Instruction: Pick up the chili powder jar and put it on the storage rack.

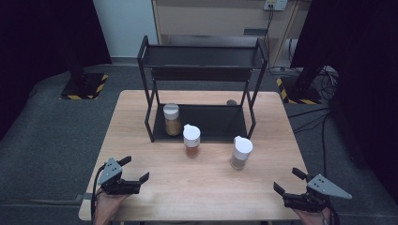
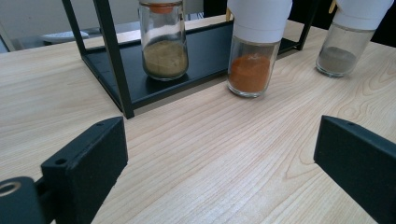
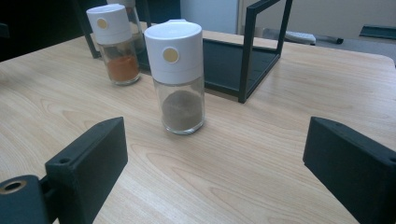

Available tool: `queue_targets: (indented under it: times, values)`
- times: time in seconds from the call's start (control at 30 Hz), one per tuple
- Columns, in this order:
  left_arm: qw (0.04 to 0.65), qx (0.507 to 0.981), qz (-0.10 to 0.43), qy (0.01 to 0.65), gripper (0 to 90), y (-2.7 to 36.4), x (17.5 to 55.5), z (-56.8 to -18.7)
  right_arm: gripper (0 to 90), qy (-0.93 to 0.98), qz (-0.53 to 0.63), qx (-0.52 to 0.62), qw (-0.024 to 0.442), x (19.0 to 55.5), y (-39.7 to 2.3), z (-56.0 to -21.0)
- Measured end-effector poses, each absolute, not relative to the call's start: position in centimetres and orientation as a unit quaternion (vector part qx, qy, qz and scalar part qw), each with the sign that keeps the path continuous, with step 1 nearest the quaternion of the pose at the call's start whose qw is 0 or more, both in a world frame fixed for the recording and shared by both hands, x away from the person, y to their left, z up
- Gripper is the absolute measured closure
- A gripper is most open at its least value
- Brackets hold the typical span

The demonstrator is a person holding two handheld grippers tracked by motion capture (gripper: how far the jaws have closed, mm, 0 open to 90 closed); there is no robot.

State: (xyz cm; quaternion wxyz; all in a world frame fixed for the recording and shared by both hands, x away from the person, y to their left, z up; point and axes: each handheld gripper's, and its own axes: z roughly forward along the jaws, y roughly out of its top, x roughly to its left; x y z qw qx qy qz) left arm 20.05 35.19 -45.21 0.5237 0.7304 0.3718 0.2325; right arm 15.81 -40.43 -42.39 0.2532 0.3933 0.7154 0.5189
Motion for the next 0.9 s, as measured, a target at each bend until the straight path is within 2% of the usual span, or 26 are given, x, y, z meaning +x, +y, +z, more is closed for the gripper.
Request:
queue_targets:
  times: [0.4, 0.9]
  values:
    - [0.519, 0.739, 0.225, 0.367, 2.0, 35.1, 20.3, -45.1, 7.0, 0.719, 0.512, 0.395, 0.254, 16.0, -39.8, -41.6]
    - [0.515, 0.744, 0.213, 0.367, 2.2, 35.2, 20.7, -45.1, 6.8, 0.728, 0.525, 0.376, 0.232, 17.7, -37.4, -39.2]
